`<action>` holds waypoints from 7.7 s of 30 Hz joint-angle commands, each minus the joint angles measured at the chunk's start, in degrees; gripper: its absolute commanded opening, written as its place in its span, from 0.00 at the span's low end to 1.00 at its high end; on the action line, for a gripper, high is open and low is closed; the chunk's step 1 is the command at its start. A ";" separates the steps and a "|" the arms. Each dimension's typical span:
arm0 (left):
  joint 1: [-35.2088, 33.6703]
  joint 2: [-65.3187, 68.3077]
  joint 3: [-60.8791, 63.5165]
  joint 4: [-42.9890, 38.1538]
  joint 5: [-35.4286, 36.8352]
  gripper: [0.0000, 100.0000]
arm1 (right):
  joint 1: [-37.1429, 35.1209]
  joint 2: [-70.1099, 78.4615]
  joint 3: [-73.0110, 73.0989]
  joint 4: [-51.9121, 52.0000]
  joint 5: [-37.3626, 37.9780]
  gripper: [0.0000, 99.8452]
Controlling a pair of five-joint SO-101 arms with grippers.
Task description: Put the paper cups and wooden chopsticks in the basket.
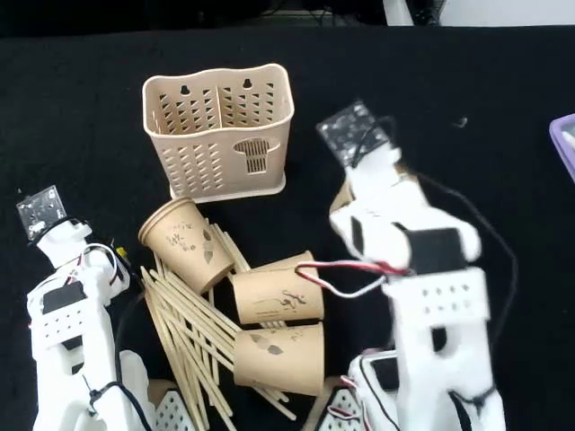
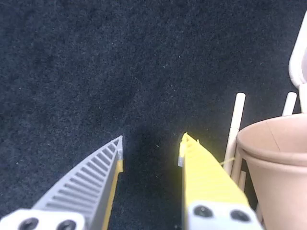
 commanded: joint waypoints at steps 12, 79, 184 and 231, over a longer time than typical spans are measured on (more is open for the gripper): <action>-0.22 -1.23 -0.57 -0.97 0.70 0.20 | -10.73 1.27 -30.55 -12.04 0.18 0.01; -0.31 -1.23 -0.22 -1.05 0.35 0.20 | -22.59 9.01 7.43 12.92 -10.55 0.23; -0.40 -1.23 0.22 -1.76 0.26 0.20 | -20.84 49.54 -72.84 6.68 3.60 0.05; -0.40 -1.23 0.31 -1.76 0.26 0.20 | -16.53 -12.44 25.89 11.60 40.79 0.15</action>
